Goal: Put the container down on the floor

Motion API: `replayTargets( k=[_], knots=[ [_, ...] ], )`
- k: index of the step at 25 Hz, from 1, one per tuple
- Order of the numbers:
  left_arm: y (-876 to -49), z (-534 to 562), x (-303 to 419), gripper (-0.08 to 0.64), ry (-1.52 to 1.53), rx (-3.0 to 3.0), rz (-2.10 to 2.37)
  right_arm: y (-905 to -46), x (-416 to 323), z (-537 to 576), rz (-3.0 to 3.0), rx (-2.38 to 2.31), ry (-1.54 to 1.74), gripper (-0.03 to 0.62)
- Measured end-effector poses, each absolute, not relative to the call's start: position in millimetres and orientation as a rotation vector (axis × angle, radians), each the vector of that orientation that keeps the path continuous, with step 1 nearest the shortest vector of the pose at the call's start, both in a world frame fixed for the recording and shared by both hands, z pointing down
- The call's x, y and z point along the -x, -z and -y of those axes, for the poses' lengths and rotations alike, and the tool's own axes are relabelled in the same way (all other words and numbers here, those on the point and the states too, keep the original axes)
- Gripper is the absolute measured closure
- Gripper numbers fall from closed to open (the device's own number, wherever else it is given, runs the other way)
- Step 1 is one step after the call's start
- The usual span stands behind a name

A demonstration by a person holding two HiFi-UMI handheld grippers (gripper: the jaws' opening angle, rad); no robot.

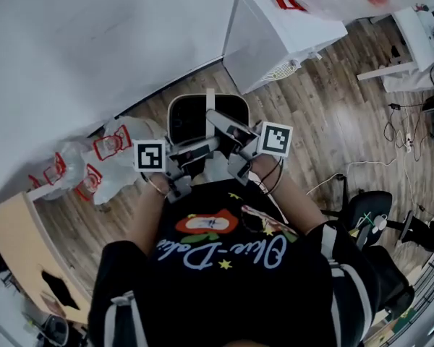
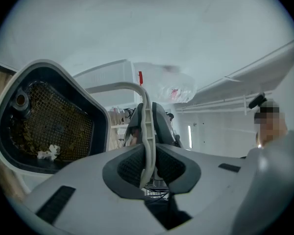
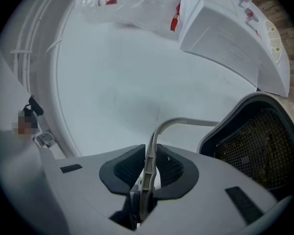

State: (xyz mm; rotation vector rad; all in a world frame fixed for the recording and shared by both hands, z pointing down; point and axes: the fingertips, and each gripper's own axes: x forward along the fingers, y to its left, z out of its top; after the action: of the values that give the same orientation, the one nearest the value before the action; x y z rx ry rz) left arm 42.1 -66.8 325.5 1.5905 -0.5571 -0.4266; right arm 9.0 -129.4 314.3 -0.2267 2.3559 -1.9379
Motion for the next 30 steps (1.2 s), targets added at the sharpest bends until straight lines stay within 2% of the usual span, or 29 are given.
replayTargets(
  k=[17,30],
  knots=[
    [-366.4,107.3,-45.0,0.508,0.501,-1.537,0.595,-356.2,-6.2,166.6,-2.434,0.196,1.992,0.532],
    [-454.1,138.5,-16.9,0.508,0.412,-1.517,0.581,-445.1,21.7,198.6,-2.450,0.275,2.047,0.534]
  ],
)
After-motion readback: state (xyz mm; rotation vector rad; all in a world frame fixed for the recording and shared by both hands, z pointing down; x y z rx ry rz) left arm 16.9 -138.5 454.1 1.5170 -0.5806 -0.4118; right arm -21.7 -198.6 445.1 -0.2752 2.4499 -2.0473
